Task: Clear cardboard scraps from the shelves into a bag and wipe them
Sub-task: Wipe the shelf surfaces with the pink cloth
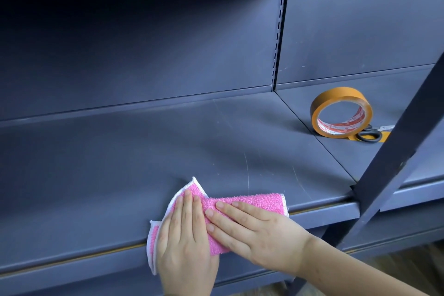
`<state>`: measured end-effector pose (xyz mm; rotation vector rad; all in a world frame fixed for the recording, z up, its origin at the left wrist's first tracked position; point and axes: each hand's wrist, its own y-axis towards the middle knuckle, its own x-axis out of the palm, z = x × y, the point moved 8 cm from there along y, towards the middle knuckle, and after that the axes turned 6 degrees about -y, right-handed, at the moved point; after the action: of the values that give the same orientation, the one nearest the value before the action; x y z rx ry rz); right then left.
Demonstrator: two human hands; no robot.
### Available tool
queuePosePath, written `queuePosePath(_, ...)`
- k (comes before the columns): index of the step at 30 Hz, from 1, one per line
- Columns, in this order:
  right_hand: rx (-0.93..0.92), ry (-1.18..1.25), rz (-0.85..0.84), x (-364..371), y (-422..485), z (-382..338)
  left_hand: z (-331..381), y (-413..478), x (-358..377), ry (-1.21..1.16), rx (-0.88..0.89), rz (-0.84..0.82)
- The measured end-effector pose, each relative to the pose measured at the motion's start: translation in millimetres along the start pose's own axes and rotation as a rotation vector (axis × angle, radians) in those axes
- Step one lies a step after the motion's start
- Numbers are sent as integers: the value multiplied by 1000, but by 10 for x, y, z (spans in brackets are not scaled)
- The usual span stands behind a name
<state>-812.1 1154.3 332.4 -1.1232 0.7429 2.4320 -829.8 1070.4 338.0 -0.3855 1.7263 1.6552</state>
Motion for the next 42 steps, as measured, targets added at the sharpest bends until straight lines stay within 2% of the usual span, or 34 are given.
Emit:
queuePosePath(8, 9, -4, 24, 31, -175, 99, 207, 23, 73, -8, 27, -48)
queuePosePath(24, 31, -27, 92, 20, -422, 291, 527, 33, 280, -10, 72, -353)
queuePosePath(30, 34, -20, 99, 38, -489, 329, 570, 60, 282, 39, 62, -346)
queuePosePath(42, 33, -60, 119, 44, -577, 379, 676, 47, 332, 19, 69, -461)
